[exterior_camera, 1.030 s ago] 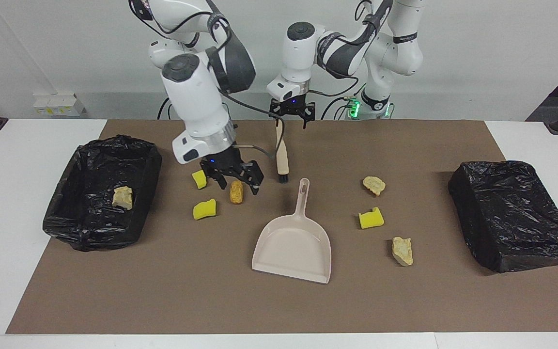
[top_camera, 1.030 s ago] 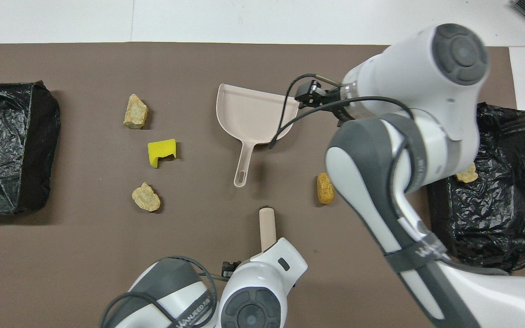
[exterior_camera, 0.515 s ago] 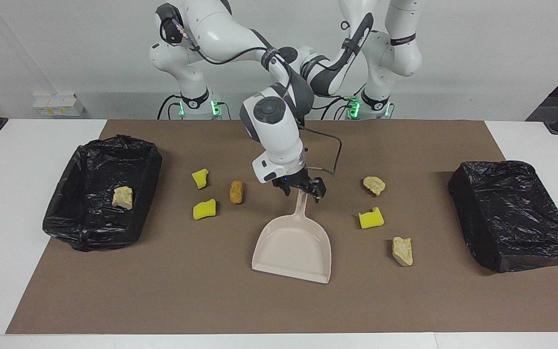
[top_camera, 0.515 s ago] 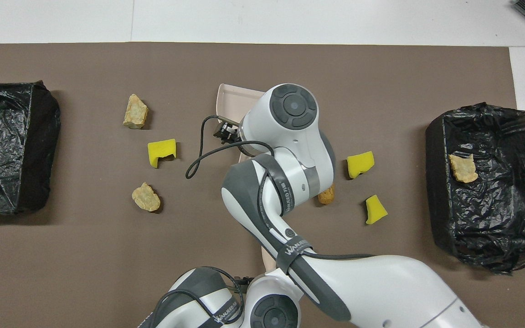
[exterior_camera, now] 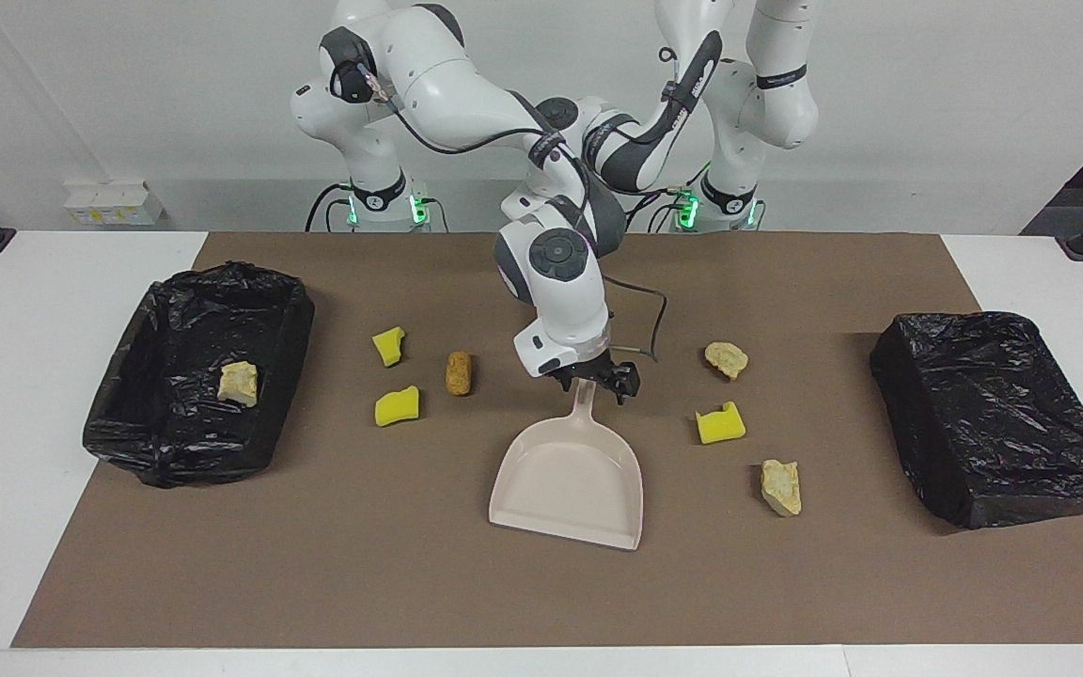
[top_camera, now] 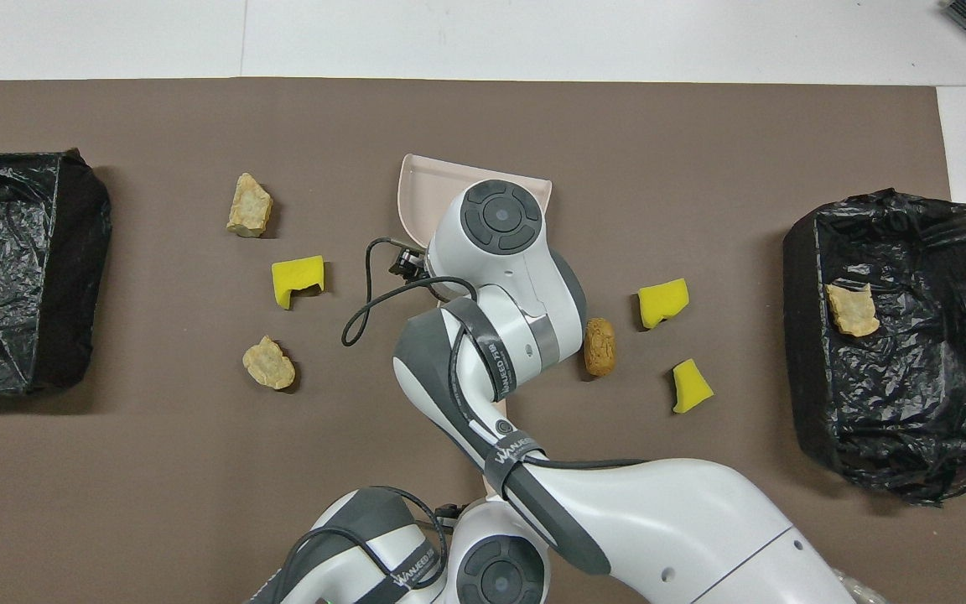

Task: Sweep and dump trash in bin
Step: 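Lift the brush with the left gripper while the right gripper positions the dustpan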

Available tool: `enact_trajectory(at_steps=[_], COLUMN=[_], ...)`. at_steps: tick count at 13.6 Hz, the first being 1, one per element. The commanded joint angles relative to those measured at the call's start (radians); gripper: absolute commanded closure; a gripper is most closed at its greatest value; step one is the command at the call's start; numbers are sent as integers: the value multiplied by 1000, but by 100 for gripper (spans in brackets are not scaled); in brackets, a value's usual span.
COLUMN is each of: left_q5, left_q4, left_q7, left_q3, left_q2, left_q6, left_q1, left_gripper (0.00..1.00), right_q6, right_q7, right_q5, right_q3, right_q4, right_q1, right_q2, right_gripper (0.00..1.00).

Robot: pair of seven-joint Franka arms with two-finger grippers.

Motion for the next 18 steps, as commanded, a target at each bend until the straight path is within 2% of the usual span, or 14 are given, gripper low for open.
enact_trajectory(at_steps=[1,2,3,4,5,7,9,11,13,16,17,18], left_q5=[-14,-13,-10,-8,0,53,82,86,96,104,104,104], left_q4=[-3,-3,2,14,25,25,25,28,39,98,126,167], left_q7=[-6,-4,-4,-1,6,54,188,311,492,772,868,981], left_q3=[14,14,16,19,18,18,19,18,18,18,18,18], left_q2=[-11,-17,-23,-39,-68,-123,-160,-198,-186,-108,-82,-41], left_q6=[-2,-10,-37,-91,-155,-259,-348,-360,-350,-243,-229,-220], left_q1=[-12,-10,-10,0,25,89,172,319,435,651,712,771], left_gripper=[89,100,100,100,100,100,100,100,100,100,100,100], right_q6=[-17,-17,-17,-29,-51,-71,-92,-159,-189,-224,-245,-278], right_q7=[-20,-20,-18,-12,2,0,-50,-139,-228,-467,-577,-777], right_q5=[-17,-17,-17,-15,-11,-17,-18,-18,-21,-76,-80,-80], right_q3=[-2,-2,-2,-2,-2,-2,-2,-2,-12,-11,-9,-8], right_q4=[-2,-2,-4,-2,1,4,7,13,18,7,6,0], right_q1=[1,1,1,3,3,-11,-26,-52,-61,-106,-130,-159], right_q2=[-9,-7,-9,-9,-10,-10,-16,-41,-68,-154,-179,-196], right_gripper=[10,29,58,94,100,100,100,100,100,100,100,100])
